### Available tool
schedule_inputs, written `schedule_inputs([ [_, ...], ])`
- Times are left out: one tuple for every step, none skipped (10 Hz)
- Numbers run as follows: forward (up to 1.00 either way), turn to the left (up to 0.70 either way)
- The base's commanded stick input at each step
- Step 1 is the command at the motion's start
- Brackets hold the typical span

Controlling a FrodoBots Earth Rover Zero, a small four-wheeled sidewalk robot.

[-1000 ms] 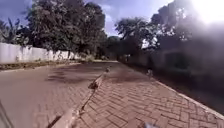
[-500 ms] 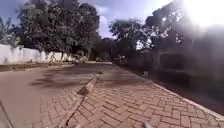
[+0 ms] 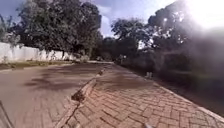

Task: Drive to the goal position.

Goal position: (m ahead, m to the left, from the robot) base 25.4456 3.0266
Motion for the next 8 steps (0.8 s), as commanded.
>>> schedule_inputs([
  [0.7, 0.0],
  [0.7, 0.0],
  [0.7, 0.0],
  [0.7, 0.0],
  [0.7, 0.0],
  [0.7, 0.0],
  [0.7, 0.0],
  [0.7, 0.0],
])
